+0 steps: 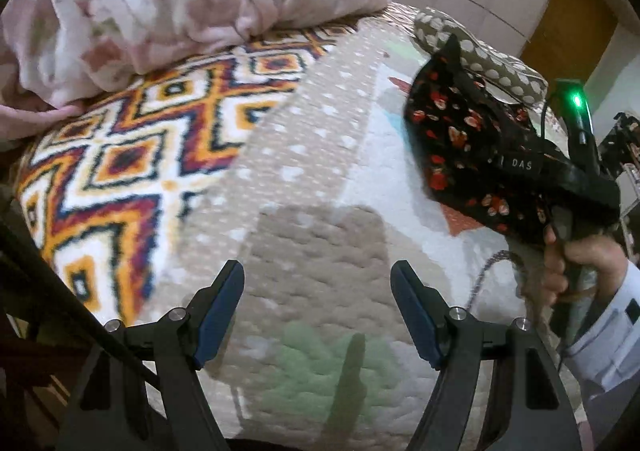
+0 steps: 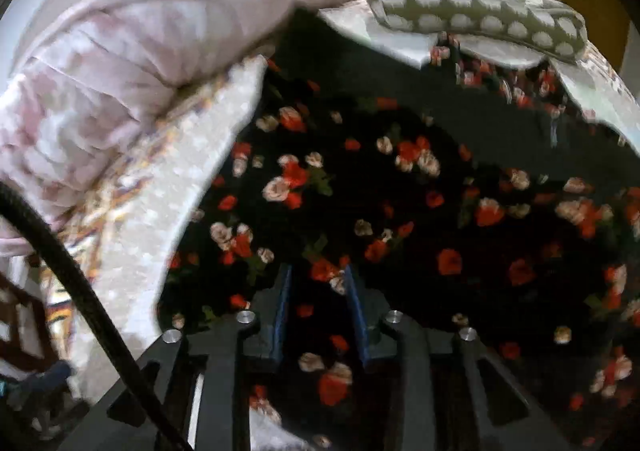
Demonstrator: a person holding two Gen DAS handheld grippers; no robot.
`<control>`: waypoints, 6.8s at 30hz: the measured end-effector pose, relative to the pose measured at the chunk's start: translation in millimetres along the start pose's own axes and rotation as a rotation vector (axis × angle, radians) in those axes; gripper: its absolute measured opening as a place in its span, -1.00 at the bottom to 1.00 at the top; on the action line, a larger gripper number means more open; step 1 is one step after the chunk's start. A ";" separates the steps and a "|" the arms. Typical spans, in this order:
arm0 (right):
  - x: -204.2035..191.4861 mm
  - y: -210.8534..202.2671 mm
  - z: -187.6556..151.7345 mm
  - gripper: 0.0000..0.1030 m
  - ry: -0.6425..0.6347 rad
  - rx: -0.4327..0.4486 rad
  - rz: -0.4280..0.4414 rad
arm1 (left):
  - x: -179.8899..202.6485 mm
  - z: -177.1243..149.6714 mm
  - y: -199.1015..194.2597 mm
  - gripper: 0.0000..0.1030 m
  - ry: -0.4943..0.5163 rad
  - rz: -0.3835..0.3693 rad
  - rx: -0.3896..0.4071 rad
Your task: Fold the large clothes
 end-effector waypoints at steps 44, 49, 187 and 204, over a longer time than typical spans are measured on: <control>226.1 -224.8 -97.1 0.18 0.322 0.318 -0.094 | 144.1 -17.6 -58.5 0.46 0.370 0.106 0.129; 236.9 -246.4 -110.8 0.30 0.345 0.354 -0.107 | 173.8 -19.2 -54.2 0.46 0.437 0.102 0.131; 60.3 -96.7 -17.0 -0.58 0.155 0.122 0.203 | 99.8 20.9 21.2 0.26 0.163 -0.105 0.055; 4.7 -39.0 36.0 -0.58 0.295 0.043 0.533 | 112.3 -8.4 51.1 0.76 0.214 -0.054 0.092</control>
Point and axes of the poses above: each gripper's, at about its wrist camera, not at the fingertips, and y roughly the way its jaws point, x to its right, z to its top, the point moved 9 cm from there along y, roughly the way its jaws point, and after that the axes turned 10 degrees about z, right-handed, at the moved point
